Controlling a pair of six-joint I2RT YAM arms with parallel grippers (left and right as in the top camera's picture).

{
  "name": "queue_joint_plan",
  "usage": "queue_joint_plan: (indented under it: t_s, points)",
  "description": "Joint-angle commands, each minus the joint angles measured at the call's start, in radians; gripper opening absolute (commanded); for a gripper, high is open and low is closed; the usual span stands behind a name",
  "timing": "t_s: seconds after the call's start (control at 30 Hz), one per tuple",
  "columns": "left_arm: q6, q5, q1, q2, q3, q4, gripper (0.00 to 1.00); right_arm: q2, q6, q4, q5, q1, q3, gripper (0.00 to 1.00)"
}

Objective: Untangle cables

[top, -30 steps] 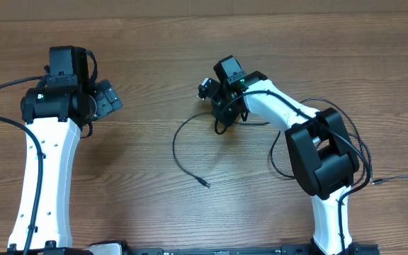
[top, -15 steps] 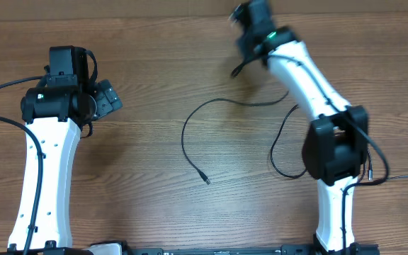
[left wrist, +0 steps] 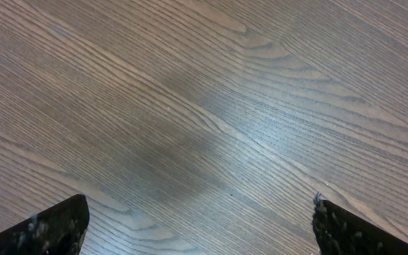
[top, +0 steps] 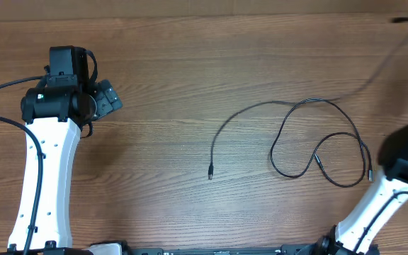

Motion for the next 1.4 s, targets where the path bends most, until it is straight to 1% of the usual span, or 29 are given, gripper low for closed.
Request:
queue_joint_plan:
  t_s: [0.0, 0.1, 0.33, 0.4, 0.43, 0.47, 0.5, 0.53, 0.57, 0.6, 0.63, 0.67, 0.7, 0.77, 0.8, 0.83, 0.87, 0.9, 1.07, 1.13, 1.37]
  points:
    - [-0.021, 0.004, -0.002, 0.006, -0.002, 0.000, 1.00, -0.017, 0.150, 0.001, -0.196, -0.132, 0.034, 0.04]
    - [-0.021, 0.004, -0.002, 0.006, -0.002, 0.000, 1.00, -0.040, 0.128, 0.014, -0.205, -0.201, 0.034, 0.05]
    - [-0.021, 0.004, -0.002, 0.006, -0.002, 0.000, 1.00, -0.052, 0.096, 0.005, -0.182, -0.213, 0.031, 0.08]
    - [-0.021, 0.004, -0.002, 0.006, -0.002, 0.000, 1.00, -0.047, 0.097, -0.010, -0.182, -0.213, 0.031, 0.11]
    - [-0.021, 0.004, -0.002, 0.006, -0.002, 0.000, 1.00, -0.045, 0.097, -0.013, -0.181, -0.213, 0.031, 0.16]
    - [-0.021, 0.004, -0.002, 0.006, -0.002, 0.000, 1.00, -0.045, 0.097, -0.019, -0.176, -0.213, 0.031, 0.24]
    - [-0.021, 0.004, -0.002, 0.006, -0.002, 0.000, 1.00, -0.045, 0.097, -0.032, -0.171, -0.213, 0.031, 0.35]
    - [-0.021, 0.004, -0.002, 0.006, -0.002, 0.000, 1.00, -0.045, 0.097, -0.041, -0.172, -0.213, 0.031, 0.40]
    - [-0.021, 0.004, -0.002, 0.006, -0.002, 0.000, 1.00, -0.045, 0.097, -0.055, -0.172, -0.213, 0.031, 0.57]
    - [-0.021, 0.004, -0.002, 0.006, -0.002, 0.000, 1.00, -0.045, 0.096, -0.064, -0.176, -0.212, 0.031, 0.65]
    - [-0.021, 0.004, -0.002, 0.006, -0.002, 0.000, 1.00, -0.045, 0.096, -0.091, -0.188, -0.209, 0.031, 0.79]
    - [-0.021, 0.004, -0.002, 0.006, -0.002, 0.000, 1.00, -0.045, 0.095, -0.119, -0.203, -0.205, 0.031, 0.87]
    - [-0.021, 0.004, -0.002, 0.006, -0.002, 0.000, 1.00, -0.045, 0.096, -0.165, -0.220, -0.198, 0.031, 1.00]
    - [-0.021, 0.004, -0.002, 0.006, -0.002, 0.000, 1.00, -0.045, 0.096, -0.233, -0.247, -0.182, 0.031, 1.00]
    - [-0.021, 0.004, -0.002, 0.006, -0.002, 0.000, 1.00, -0.045, 0.096, -0.293, -0.285, -0.165, 0.031, 1.00]
    - [-0.021, 0.004, -0.002, 0.006, -0.002, 0.000, 1.00, -0.045, 0.096, -0.306, -0.298, -0.161, 0.031, 1.00]
    - [-0.021, 0.004, -0.002, 0.006, -0.002, 0.000, 0.99, -0.045, 0.096, -0.375, -0.386, -0.136, 0.031, 1.00]
    - [-0.021, 0.004, -0.002, 0.006, -0.002, 0.000, 1.00, -0.045, 0.096, -0.409, -0.435, -0.123, 0.031, 1.00]
    - [-0.021, 0.004, -0.002, 0.006, -0.002, 0.000, 1.00, -0.045, 0.097, -0.576, -0.625, -0.036, 0.031, 1.00]
    - [-0.021, 0.004, -0.002, 0.006, -0.002, 0.000, 1.00, -0.045, 0.103, -0.654, -0.627, 0.025, 0.031, 1.00]
    - [-0.021, 0.004, -0.002, 0.006, -0.002, 0.000, 1.00, -0.045, 0.116, -0.818, -0.588, 0.262, 0.029, 1.00]
